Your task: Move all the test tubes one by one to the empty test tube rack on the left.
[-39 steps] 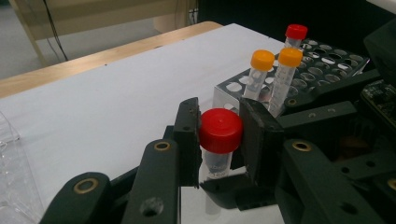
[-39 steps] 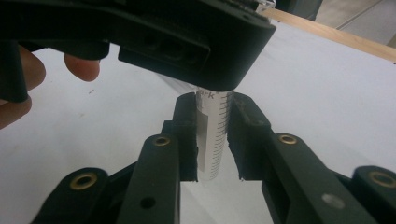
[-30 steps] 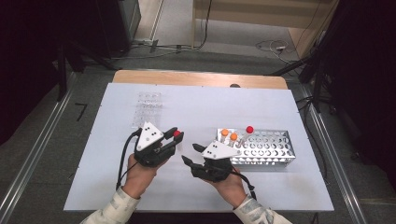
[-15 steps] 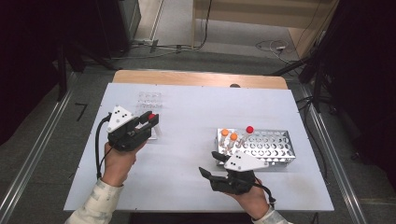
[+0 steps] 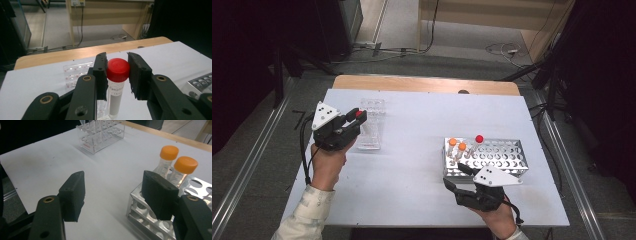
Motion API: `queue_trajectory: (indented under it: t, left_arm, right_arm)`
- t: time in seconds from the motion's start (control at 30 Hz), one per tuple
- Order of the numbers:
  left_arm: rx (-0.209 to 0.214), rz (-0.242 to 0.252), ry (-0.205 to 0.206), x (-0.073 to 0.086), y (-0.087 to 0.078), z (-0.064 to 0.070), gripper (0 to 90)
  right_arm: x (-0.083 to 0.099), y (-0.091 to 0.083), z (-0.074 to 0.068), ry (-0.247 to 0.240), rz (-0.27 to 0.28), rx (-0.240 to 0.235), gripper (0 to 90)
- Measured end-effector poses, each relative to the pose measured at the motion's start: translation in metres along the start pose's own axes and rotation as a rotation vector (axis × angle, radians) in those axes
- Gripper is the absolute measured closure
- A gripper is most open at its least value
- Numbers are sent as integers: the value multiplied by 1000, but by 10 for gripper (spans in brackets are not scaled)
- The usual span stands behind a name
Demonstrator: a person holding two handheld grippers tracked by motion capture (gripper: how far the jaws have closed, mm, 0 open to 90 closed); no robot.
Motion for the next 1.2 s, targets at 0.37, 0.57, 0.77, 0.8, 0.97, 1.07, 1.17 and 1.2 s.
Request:
queue_trajectory:
  t: [0.37,0.57,0.77,0.8,0.97,1.07,1.17,1.2]
  left_arm:
    - [-96,29,-14,-10,17,-23,698]
    - [-107,21,-14,-8,29,-24,698]
    - [-128,6,2,5,39,-26,698]
    - [-128,-1,5,8,41,-26,697]
    - [-136,-35,27,27,50,-26,696]
    - [-141,-59,38,39,55,-27,695]
    - [-145,-70,39,46,58,-27,694]
    - [-144,-78,40,48,59,-27,693]
  right_arm:
    - [0,0,0,4,3,0,343]
    - [0,-1,2,9,5,3,344]
    - [0,-2,1,8,7,4,346]
    - [0,-2,1,7,8,3,346]
    - [0,-2,2,10,8,3,347]
    - [1,-1,2,9,4,3,348]
    - [1,0,2,10,1,3,348]
    - [1,0,2,10,1,3,348]
Point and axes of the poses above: each handheld gripper's, and its own axes: y roughly forward along the jaws, x roughly out of its underside, z roughly to its right, the point moved 10 cm from there along y, roughly forward along the jaws, and after that the axes turned 5 degrees about -y, right-handed, at the moved point
